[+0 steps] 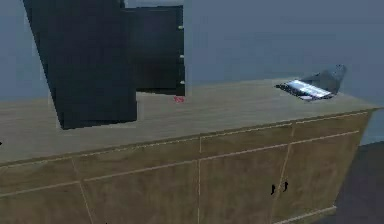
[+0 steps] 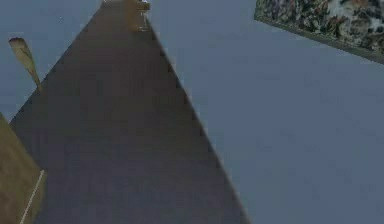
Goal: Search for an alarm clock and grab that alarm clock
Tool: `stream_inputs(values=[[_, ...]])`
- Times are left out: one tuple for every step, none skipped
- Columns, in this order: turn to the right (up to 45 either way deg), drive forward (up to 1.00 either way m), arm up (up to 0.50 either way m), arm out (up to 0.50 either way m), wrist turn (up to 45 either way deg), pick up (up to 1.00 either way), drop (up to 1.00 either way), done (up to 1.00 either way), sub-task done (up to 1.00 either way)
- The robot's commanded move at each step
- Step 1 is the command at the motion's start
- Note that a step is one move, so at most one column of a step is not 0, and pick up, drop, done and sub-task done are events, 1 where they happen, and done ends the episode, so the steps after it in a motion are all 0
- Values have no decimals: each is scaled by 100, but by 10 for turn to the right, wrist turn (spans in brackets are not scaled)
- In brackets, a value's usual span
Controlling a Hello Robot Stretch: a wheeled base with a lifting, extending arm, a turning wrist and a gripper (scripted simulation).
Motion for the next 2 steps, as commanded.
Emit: stream_inputs(values=[[-450,0,0,0,0,0,0,0,0],[-450,0,0,0,0,0,0,0,0]])
